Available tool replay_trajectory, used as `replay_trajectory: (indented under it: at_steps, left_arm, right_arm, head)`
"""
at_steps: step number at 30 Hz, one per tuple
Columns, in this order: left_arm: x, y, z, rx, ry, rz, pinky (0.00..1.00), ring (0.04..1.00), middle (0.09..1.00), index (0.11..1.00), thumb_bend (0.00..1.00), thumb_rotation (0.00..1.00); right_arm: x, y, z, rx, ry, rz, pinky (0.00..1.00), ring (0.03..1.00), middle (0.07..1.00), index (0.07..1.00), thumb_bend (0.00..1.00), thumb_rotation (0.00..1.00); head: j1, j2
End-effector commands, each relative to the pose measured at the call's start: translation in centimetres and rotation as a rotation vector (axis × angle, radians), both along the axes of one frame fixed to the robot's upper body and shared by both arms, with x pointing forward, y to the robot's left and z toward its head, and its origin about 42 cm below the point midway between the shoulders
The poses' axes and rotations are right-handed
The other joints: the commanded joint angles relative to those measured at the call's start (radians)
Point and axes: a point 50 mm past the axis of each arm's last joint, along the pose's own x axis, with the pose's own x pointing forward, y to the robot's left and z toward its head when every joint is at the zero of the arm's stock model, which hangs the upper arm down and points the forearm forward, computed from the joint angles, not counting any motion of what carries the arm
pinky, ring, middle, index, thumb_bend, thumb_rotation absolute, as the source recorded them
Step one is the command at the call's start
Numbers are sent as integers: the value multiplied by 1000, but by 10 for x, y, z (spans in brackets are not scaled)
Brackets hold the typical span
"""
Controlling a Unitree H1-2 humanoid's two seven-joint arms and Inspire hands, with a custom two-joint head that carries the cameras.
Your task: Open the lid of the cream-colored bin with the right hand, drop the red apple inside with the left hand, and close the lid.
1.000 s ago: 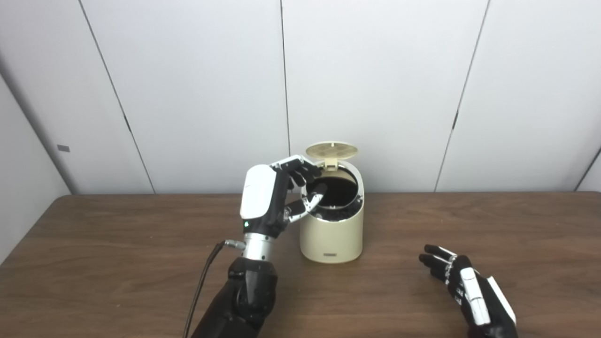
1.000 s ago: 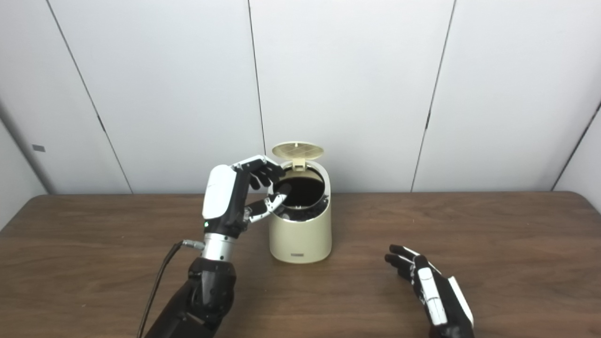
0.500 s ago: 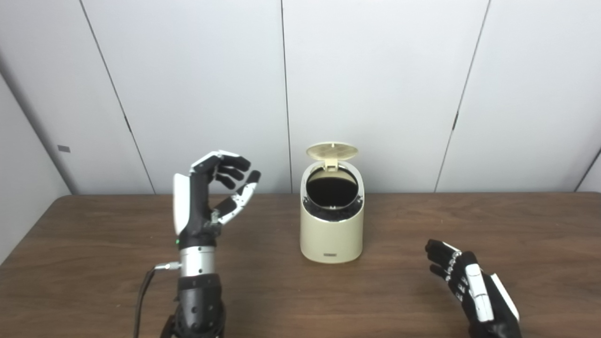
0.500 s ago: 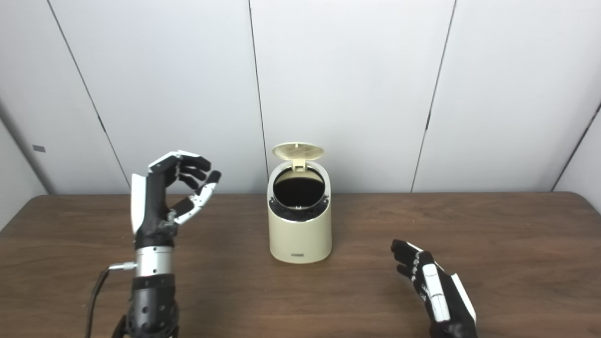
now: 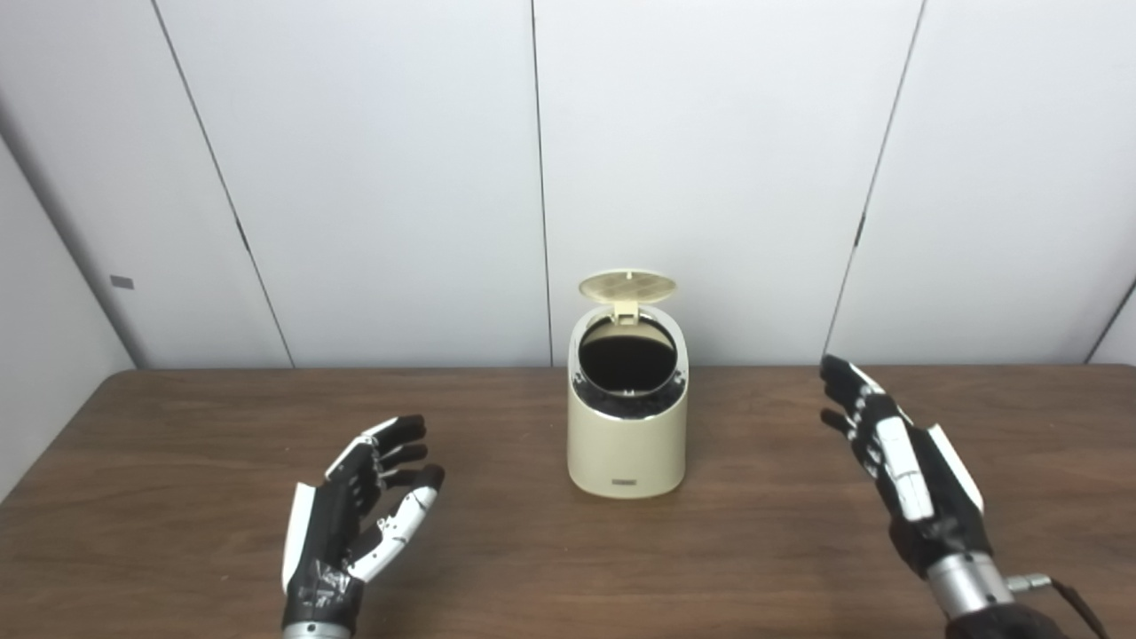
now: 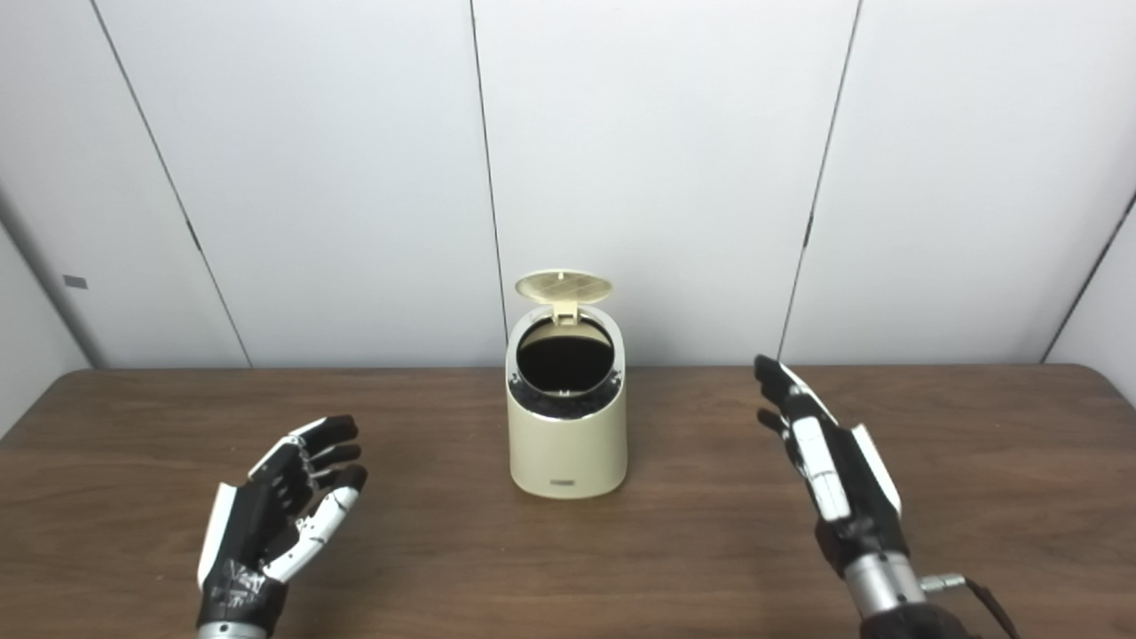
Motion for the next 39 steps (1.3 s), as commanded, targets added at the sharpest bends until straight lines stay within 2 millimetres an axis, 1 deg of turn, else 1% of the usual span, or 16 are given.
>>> replay_trajectory:
  at_steps: [1, 3, 4, 7, 9, 11, 14, 17, 19, 22, 23, 27, 31, 35, 39]
  left_arm:
    - [1, -1, 5, -30, -5, -57, 952, 938, 953, 943, 524, 584]
    - [-3, -3, -2, -52, 36, -83, 987, 977, 985, 979, 527, 666]
    - [-4, -4, -4, -60, 48, -90, 995, 991, 994, 992, 533, 709]
    - [-7, -6, -12, -76, 73, -97, 1000, 999, 1000, 999, 537, 750]
    - [-8, -6, -17, -66, 96, -95, 1000, 1000, 1000, 1000, 551, 770]
    - [-9, -7, -21, -59, 110, -94, 1000, 1000, 1000, 1000, 566, 781]
    - [-10, -9, -28, -63, 136, -95, 1000, 1000, 1000, 1000, 591, 788]
    - [-11, -12, -33, -80, 155, -91, 1000, 1000, 1000, 1000, 605, 786]
    - [-12, -14, -36, -90, 167, -83, 1000, 1000, 1000, 1000, 610, 778]
    - [-13, -18, -38, -97, 164, -79, 1000, 1000, 1000, 1000, 600, 776]
    - [-12, -19, -37, -97, 160, -79, 1000, 1000, 1000, 1000, 594, 774]
    - [-12, -24, -36, -97, 154, -78, 1000, 1000, 1000, 1000, 623, 771]
    - [-11, -27, -37, -101, 154, -81, 1000, 1000, 1000, 1000, 634, 776]
    - [-9, -31, -35, -119, 146, -95, 1000, 1000, 1000, 1000, 620, 750]
    - [-9, -31, -34, -130, 141, -83, 1000, 1000, 1000, 1000, 624, 737]
  right_arm:
    - [11, 11, 36, -51, -113, 8, 904, 957, 935, 897, 643, 999]
    - [20, 24, 55, -120, -172, 25, 897, 956, 937, 897, 630, 1000]
    - [23, 28, 60, -142, -189, 29, 888, 953, 936, 896, 625, 1000]
    - [33, 46, 80, -228, -223, 25, 869, 938, 928, 883, 603, 1000]
    - [39, 56, 92, -315, -241, 31, 864, 933, 932, 881, 586, 1000]
    - [43, 62, 98, -377, -255, 33, 854, 923, 934, 887, 572, 1000]
    - [55, 71, 107, -409, -276, 35, 834, 899, 918, 886, 551, 1000]
    - [69, 77, 115, -431, -305, 27, 837, 903, 919, 886, 546, 1000]
    - [76, 79, 120, -484, -333, 23, 848, 910, 923, 886, 535, 1000]
    - [83, 81, 126, -571, -351, 30, 876, 936, 939, 893, 482, 1000]
    - [86, 81, 128, -597, -353, 32, 888, 947, 944, 893, 480, 991]
    - [93, 81, 133, -661, -357, 35, 915, 970, 962, 880, 491, 966]
    - [95, 78, 135, -697, -355, 27, 923, 986, 974, 860, 481, 982]
    - [95, 75, 134, -719, -361, 19, 955, 1000, 995, 817, 484, 1000]
    - [96, 70, 133, -729, -373, 14, 940, 1000, 1000, 692, 493, 1000]
  head:
    - [-1, 2]
    - [-5, 4]
    - [-5, 5]
    - [-10, 8]
    - [-12, 9]
    - [-14, 9]
    - [-18, 10]
    - [-24, 9]
    - [-30, 11]
    - [-34, 11]
    - [-35, 11]
    - [-27, 14]
    - [-19, 16]
    - [-5, 20]
    - [-3, 23]
